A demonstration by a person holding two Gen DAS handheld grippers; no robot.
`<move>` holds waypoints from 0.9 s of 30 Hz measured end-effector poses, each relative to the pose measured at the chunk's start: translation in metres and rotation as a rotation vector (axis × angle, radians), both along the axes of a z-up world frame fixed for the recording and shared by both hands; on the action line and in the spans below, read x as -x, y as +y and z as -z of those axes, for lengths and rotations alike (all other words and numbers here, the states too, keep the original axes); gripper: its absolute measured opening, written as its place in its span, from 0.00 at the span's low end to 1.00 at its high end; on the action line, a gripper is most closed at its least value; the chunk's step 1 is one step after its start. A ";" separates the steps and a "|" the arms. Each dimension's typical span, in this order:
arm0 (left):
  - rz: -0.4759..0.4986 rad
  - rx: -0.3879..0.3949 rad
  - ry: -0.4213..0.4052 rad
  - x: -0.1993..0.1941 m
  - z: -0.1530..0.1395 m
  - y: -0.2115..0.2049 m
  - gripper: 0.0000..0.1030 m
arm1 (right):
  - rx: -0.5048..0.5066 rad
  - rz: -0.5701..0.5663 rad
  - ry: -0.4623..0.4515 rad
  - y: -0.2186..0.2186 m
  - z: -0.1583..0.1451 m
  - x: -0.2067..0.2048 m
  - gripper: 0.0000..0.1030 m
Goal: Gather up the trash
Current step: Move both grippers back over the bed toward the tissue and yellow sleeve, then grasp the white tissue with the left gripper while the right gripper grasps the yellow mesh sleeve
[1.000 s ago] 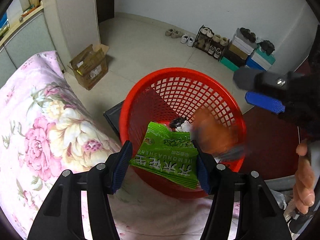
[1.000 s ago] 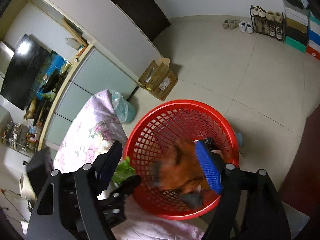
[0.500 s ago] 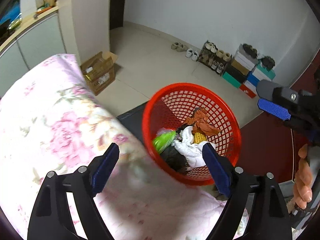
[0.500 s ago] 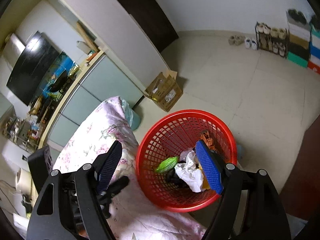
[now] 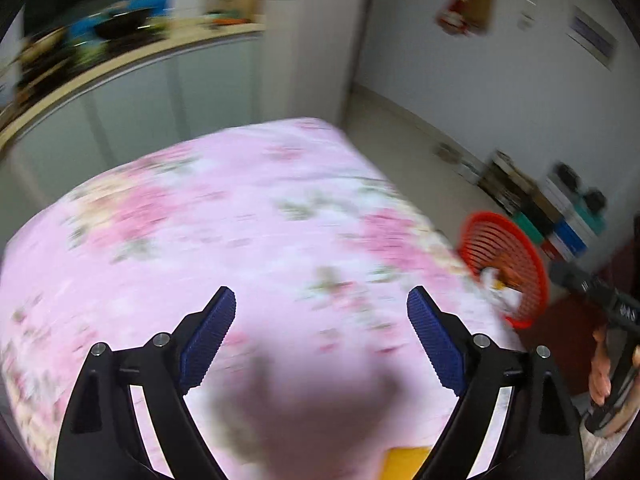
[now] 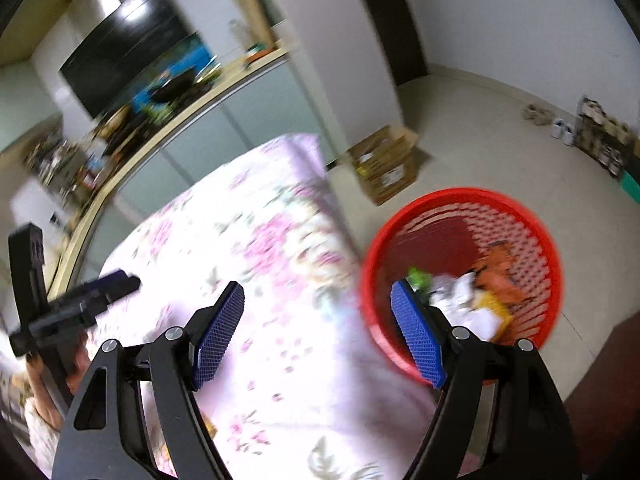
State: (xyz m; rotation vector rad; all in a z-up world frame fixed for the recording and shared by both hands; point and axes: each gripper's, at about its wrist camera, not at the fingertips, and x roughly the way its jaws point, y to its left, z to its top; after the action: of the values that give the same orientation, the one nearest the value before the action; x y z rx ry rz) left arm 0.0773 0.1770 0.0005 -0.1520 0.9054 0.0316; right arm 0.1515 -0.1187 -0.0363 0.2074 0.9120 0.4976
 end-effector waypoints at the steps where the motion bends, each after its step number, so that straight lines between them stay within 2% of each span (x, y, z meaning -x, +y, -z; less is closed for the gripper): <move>1: -0.021 0.005 0.000 0.006 0.000 0.010 0.83 | 0.002 -0.019 0.003 0.006 0.000 0.001 0.71; 6: -0.082 0.024 0.039 0.030 0.024 0.038 0.83 | 0.022 -0.109 0.004 0.039 0.004 0.015 0.71; 10: -0.099 0.031 0.089 0.044 0.059 0.034 0.83 | 0.057 -0.169 -0.003 0.058 0.008 0.029 0.71; 15: -0.107 -0.003 0.099 0.054 0.082 0.025 0.82 | 0.092 -0.243 -0.013 0.072 0.017 0.052 0.71; 18: -0.107 0.002 0.115 0.057 0.092 0.023 0.70 | 0.104 -0.293 -0.009 0.080 0.024 0.064 0.71; 21: -0.126 -0.027 0.108 0.061 0.095 0.022 0.58 | 0.126 -0.364 0.002 0.091 0.034 0.080 0.71; 23: -0.137 -0.027 0.103 0.063 0.094 0.023 0.43 | 0.149 -0.411 -0.005 0.100 0.040 0.094 0.71; 27: -0.153 0.007 0.094 0.068 0.091 0.029 0.38 | 0.185 -0.511 -0.026 0.117 0.047 0.121 0.72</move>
State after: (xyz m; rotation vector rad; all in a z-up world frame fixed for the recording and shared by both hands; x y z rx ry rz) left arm 0.0088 0.2064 -0.0908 -0.2274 0.9859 0.1784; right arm 0.0302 -0.0014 -0.0837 -0.2078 0.9797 0.8797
